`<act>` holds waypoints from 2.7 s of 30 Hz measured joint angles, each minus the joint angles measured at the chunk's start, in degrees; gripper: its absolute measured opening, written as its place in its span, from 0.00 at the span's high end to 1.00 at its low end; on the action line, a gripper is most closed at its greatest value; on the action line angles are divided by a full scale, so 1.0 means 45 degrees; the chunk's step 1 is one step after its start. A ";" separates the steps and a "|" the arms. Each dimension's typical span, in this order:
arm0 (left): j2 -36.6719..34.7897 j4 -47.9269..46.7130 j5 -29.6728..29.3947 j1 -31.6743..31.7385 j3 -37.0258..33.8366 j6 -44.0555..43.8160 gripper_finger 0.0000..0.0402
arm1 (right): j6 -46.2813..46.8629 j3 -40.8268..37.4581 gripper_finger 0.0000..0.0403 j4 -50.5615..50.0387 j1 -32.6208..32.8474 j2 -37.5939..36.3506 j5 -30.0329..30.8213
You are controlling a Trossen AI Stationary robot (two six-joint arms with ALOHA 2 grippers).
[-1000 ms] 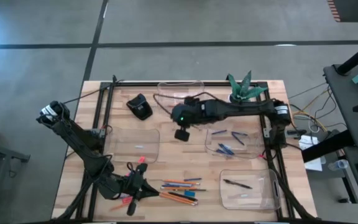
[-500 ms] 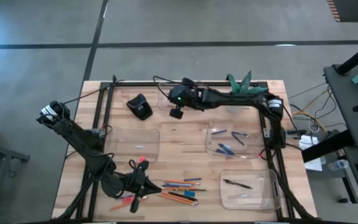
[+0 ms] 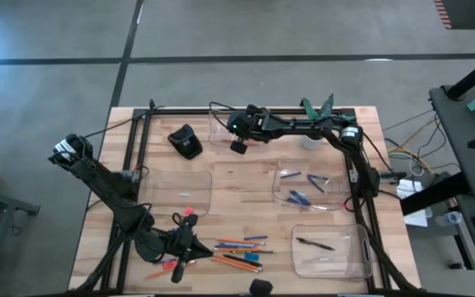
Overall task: Sort crayons/erasers/pens/pencils in bins
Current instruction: Put the black pencil into the top transparent bin, then put the yellow pencil into the top transparent bin
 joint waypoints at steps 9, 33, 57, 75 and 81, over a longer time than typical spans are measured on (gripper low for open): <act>0.0000 0.0000 -0.0057 0.0000 0.0000 0.0023 1.00 | 0.0317 0.0022 0.96 -0.0253 -0.0208 -0.0054 -0.0015; -0.0190 -0.4647 0.2963 0.0010 -0.0005 -0.6049 1.00 | 0.2284 0.2704 0.72 -0.5465 0.0313 -0.0972 -0.0695; 0.2963 -0.6999 0.7363 -0.0335 0.0349 -0.9224 1.00 | 0.5647 -0.0304 0.71 -0.5730 0.5658 -0.5539 -0.0568; 0.2939 -0.6717 0.6581 -0.0117 0.0485 -0.9070 1.00 | 0.7729 -0.2600 0.71 -0.6057 0.6242 -0.6509 -0.0568; 0.2939 -0.5769 0.6679 -0.0117 0.0481 -0.9306 0.92 | 0.7705 -0.2596 0.70 -0.6068 0.6242 -0.6509 -0.0568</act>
